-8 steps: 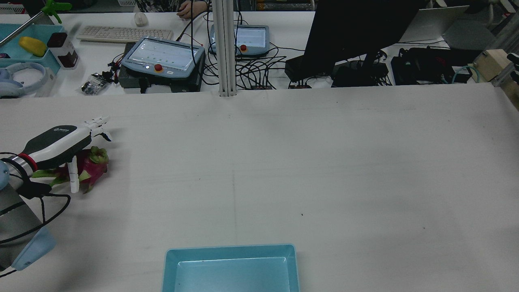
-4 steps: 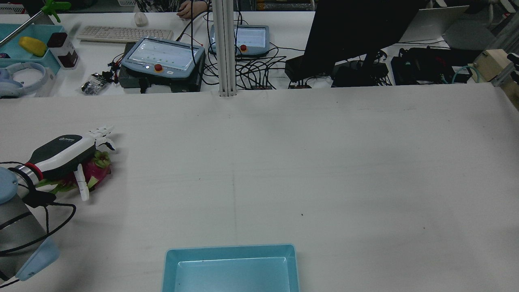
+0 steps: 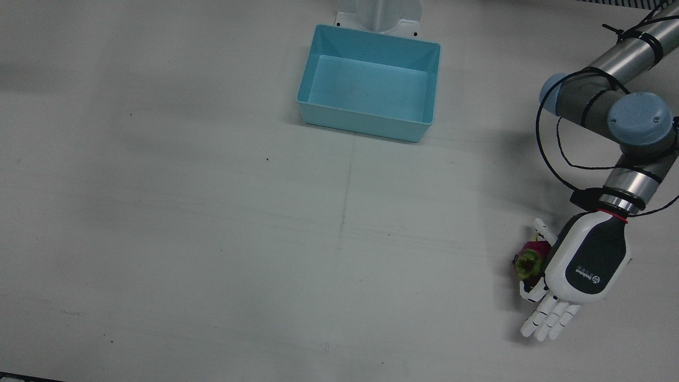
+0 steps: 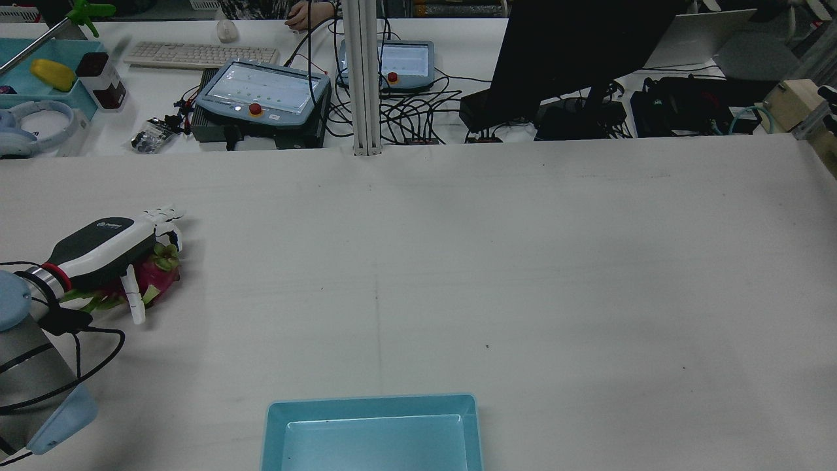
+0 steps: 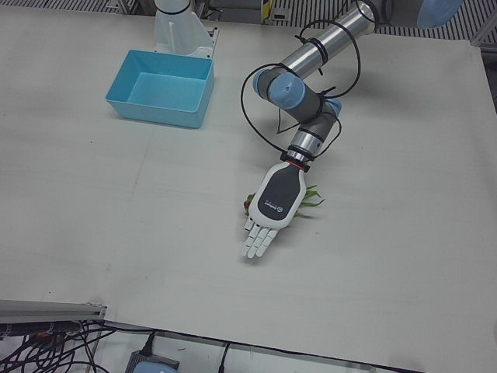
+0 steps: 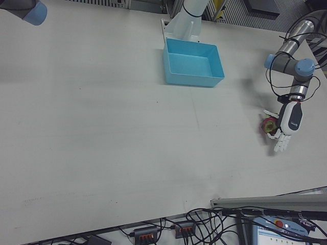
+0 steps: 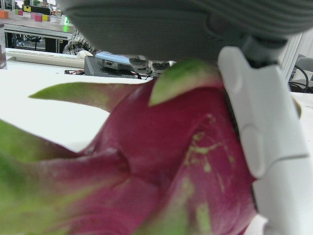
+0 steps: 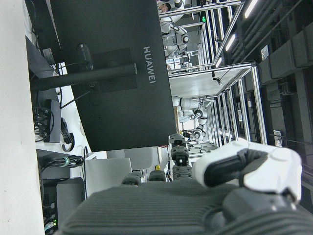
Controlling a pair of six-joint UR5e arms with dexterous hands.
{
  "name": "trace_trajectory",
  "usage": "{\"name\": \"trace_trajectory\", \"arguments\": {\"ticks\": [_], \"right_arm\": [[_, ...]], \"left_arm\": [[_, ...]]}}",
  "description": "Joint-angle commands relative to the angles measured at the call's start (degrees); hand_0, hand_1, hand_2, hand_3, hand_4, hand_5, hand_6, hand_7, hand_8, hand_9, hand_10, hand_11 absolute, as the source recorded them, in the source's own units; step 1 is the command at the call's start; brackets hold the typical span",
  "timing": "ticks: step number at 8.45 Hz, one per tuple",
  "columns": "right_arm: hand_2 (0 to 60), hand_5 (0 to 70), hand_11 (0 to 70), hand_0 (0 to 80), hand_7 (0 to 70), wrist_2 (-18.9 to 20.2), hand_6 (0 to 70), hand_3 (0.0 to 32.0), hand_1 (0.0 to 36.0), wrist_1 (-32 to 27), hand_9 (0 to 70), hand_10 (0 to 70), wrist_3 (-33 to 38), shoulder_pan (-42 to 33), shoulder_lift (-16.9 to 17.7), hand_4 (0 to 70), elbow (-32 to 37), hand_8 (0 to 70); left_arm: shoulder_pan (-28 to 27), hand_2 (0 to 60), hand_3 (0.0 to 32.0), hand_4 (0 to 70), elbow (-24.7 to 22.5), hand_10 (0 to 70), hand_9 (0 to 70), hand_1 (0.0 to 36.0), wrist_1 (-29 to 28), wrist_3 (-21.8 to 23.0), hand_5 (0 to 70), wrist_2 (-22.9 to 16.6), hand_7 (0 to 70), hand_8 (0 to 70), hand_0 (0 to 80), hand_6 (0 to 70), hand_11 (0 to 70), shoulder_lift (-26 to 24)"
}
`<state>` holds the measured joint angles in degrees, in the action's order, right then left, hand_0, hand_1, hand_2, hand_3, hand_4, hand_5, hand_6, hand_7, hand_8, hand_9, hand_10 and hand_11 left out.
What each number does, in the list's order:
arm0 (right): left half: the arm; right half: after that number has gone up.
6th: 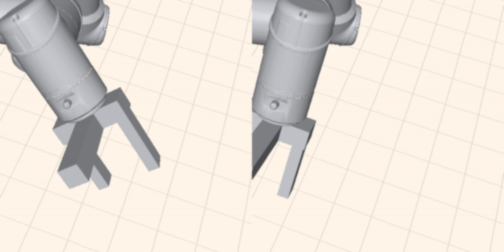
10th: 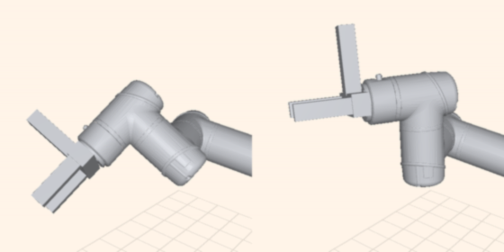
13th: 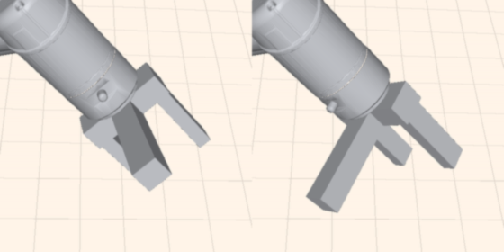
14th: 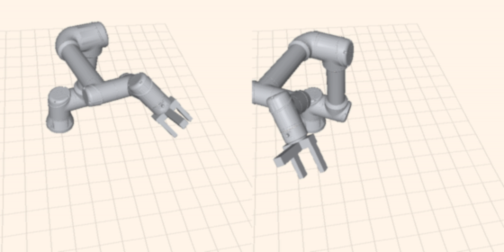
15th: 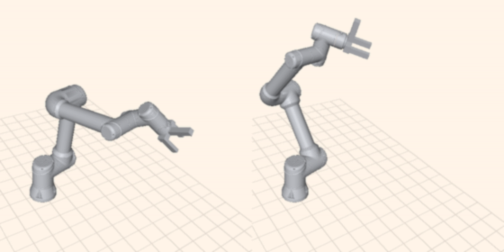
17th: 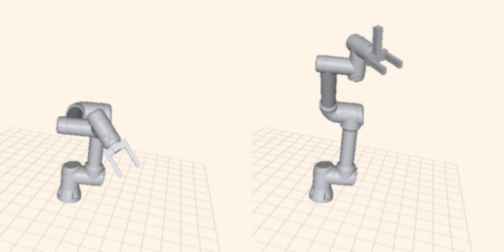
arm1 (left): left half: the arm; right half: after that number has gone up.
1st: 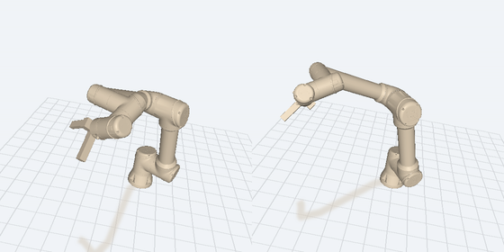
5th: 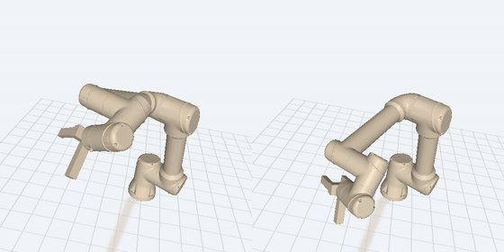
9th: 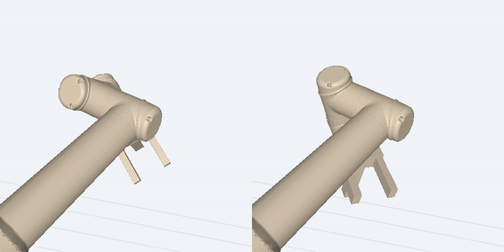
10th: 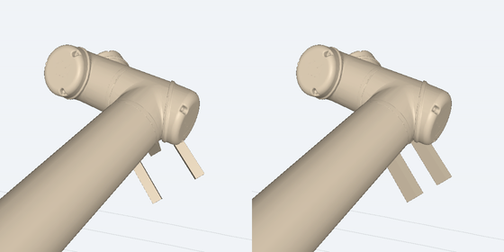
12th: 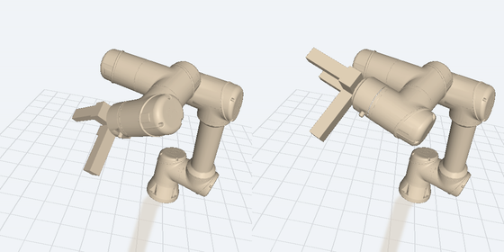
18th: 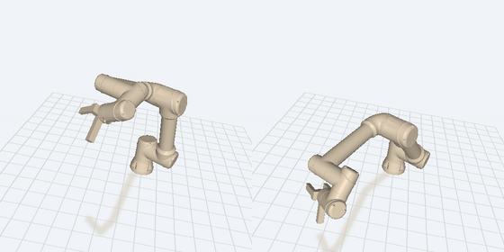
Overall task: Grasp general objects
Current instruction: 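Close the left hand's fingers around the dragon fruit, then lift the dragon fruit with the left hand and carry it toward the blue tray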
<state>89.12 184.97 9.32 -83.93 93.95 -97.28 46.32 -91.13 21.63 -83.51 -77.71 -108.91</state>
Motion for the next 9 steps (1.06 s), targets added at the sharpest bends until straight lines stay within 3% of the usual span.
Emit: {"name": "trace_trajectory", "arguments": {"ticks": [1,2,3,4,5,6,9], "right_arm": [[0.0,0.0,0.0,0.0,0.0,0.0,0.0,0.0,0.0,0.0,0.0,0.0,0.0,0.0,0.0,0.0,0.0,0.0],[0.0,0.0,0.0,0.0,0.0,0.0,0.0,0.0,0.0,0.0,0.0,0.0,0.0,0.0,0.0,0.0,0.0,0.0],[0.0,0.0,0.0,0.0,0.0,0.0,0.0,0.0,0.0,0.0,0.0,0.0,0.0,0.0,0.0,0.0,0.0,0.0],[0.0,0.0,0.0,0.0,0.0,0.0,0.0,0.0,0.0,0.0,0.0,0.0,0.0,0.0,0.0,0.0,0.0,0.0],[0.0,0.0,0.0,0.0,0.0,0.0,0.0,0.0,0.0,0.0,0.0,0.0,0.0,0.0,0.0,0.0,0.0,0.0],[0.0,0.0,0.0,0.0,0.0,0.0,0.0,0.0,0.0,0.0,0.0,0.0,0.0,0.0,0.0,0.0,0.0,0.0],[0.0,0.0,0.0,0.0,0.0,0.0,0.0,0.0,0.0,0.1,0.0,0.0,0.0,0.0,0.0,0.0,-0.1,0.0]], "left_arm": [[0.0,60.0,0.0,30.7,-0.1,5.7,13.2,31.9,0.4,-2.0,70.0,0.0,29.1,14.4,53.1,20.1,10.0,-0.4],[-0.1,60.0,0.0,36.4,-0.1,10.4,23.7,31.4,1.1,-2.0,70.0,0.0,41.3,21.0,53.2,31.6,16.8,-0.9],[-0.1,60.0,0.0,45.2,-0.2,17.4,43.2,29.3,1.7,-2.0,70.0,0.1,62.3,35.4,53.3,52.6,26.7,-1.5],[0.0,60.0,0.0,51.5,-0.4,28.7,62.1,30.5,2.2,-2.0,70.0,0.0,70.0,49.4,55.1,70.0,42.6,-1.8],[0.0,60.0,0.0,58.6,-0.6,41.7,70.0,34.8,2.5,-2.0,70.0,0.0,70.0,57.4,59.1,70.0,60.0,-1.9],[0.0,60.0,0.0,70.0,-1.3,60.3,70.0,36.0,3.2,-2.0,70.0,-0.1,70.0,70.0,79.3,70.0,70.0,-2.0],[0.0,60.0,0.0,70.0,-7.6,69.6,70.0,36.0,5.0,-1.6,70.0,-0.9,70.0,70.0,80.0,70.0,70.0,-3.8]]}}
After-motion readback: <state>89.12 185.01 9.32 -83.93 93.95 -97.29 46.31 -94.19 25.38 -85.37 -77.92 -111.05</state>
